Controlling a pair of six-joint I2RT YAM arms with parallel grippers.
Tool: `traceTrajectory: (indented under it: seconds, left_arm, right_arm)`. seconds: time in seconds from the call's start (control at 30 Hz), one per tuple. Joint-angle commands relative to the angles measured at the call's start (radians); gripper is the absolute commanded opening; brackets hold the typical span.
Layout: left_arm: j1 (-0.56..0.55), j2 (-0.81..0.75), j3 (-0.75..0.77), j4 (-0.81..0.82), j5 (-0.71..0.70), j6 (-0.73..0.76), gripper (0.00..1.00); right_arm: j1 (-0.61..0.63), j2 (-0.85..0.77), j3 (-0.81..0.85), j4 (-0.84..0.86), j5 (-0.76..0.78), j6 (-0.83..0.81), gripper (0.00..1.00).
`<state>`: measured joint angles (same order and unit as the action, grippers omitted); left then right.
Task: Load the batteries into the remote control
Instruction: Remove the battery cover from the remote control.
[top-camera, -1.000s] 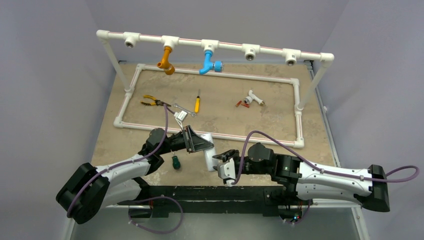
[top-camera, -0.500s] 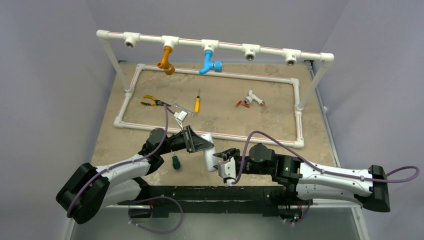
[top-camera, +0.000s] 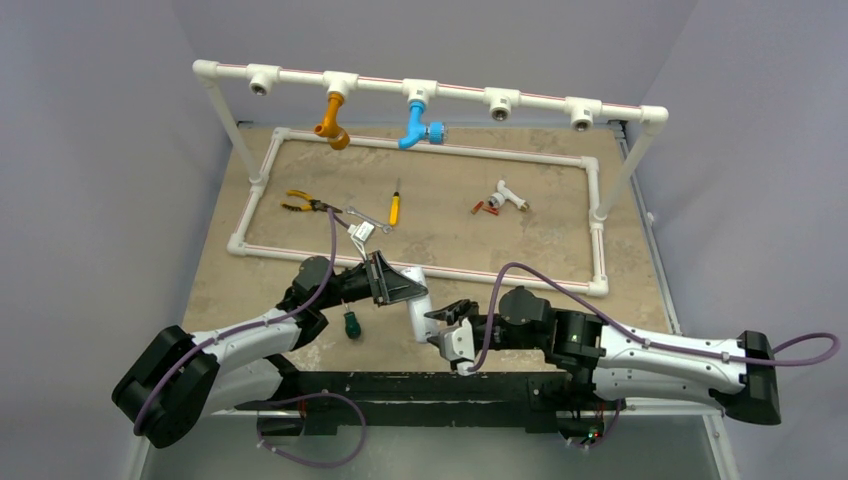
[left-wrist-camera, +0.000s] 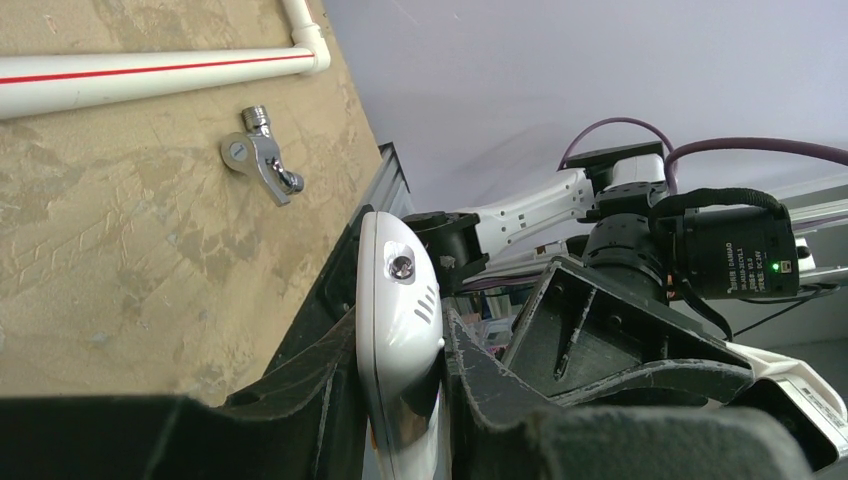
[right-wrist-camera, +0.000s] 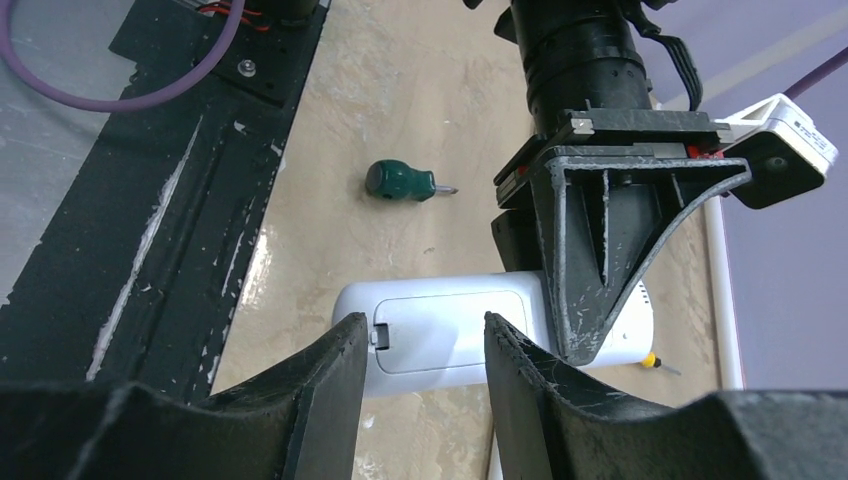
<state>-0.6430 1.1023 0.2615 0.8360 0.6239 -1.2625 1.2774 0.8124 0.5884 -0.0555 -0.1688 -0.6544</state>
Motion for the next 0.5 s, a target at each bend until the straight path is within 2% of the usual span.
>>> traceTrajectory:
  seconds: [0.0, 0.47]
  left_arm:
    - [-0.004, -0.009, 0.018, 0.046, 0.014, 0.011, 0.00]
    - [-0.006, -0.008, 0.016, 0.056, 0.016, 0.005, 0.00]
  right_arm:
    - [0.000, 0.013, 0.003, 0.009, -0.019, 0.000, 0.45]
    - [0.001, 0.027, -0.009, 0.020, 0.022, -0.027, 0.43]
